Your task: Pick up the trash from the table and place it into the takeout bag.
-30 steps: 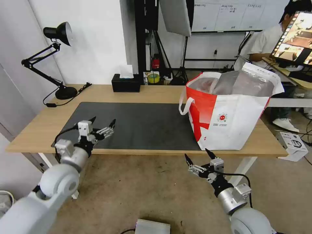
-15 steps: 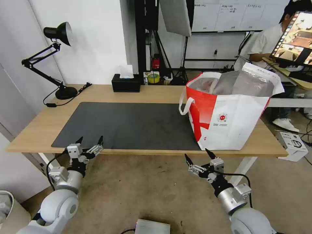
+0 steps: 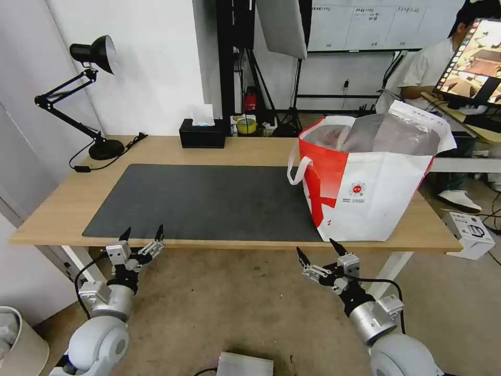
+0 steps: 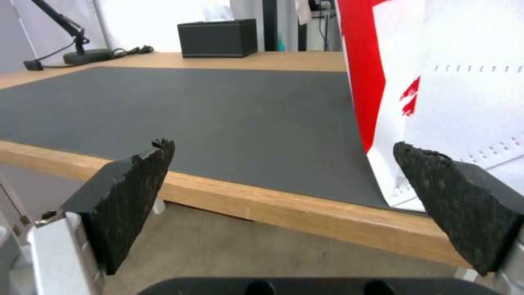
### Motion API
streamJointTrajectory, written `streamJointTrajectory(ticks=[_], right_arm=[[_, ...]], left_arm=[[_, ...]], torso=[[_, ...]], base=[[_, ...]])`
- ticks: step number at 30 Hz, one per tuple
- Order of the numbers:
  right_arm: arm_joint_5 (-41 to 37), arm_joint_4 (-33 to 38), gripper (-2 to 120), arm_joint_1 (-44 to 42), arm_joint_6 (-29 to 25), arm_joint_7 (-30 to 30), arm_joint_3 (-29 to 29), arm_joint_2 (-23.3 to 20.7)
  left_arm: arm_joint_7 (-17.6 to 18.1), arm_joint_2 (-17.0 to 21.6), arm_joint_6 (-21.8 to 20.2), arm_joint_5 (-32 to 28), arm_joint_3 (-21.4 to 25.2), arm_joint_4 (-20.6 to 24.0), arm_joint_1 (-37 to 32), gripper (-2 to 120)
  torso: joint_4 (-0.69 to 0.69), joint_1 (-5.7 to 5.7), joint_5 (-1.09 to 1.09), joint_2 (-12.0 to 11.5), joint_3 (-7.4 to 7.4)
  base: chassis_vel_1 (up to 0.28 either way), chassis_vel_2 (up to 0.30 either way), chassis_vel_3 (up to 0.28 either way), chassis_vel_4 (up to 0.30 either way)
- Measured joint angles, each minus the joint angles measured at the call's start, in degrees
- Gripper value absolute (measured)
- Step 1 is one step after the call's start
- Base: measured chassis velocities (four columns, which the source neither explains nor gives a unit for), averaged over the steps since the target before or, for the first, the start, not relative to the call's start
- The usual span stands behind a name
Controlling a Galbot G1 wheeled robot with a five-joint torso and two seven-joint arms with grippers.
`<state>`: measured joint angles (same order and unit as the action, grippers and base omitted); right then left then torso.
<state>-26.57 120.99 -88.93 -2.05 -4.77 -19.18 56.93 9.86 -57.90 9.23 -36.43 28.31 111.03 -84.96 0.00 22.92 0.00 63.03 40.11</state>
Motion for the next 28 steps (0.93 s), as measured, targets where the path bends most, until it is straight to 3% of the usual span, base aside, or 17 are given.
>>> streamJointTrajectory(ticks=[28], right_arm=[[0.0,0.0,100,0.0,0.0,0.0,0.0,0.0]], left_arm=[[-0.17,0.58,0.0,-0.23,0.19,0.09,-0.15,100]], torso=[[0.0,0.0,0.0,0.0,0.0]], base=[[0.0,0.0,0.0,0.0]])
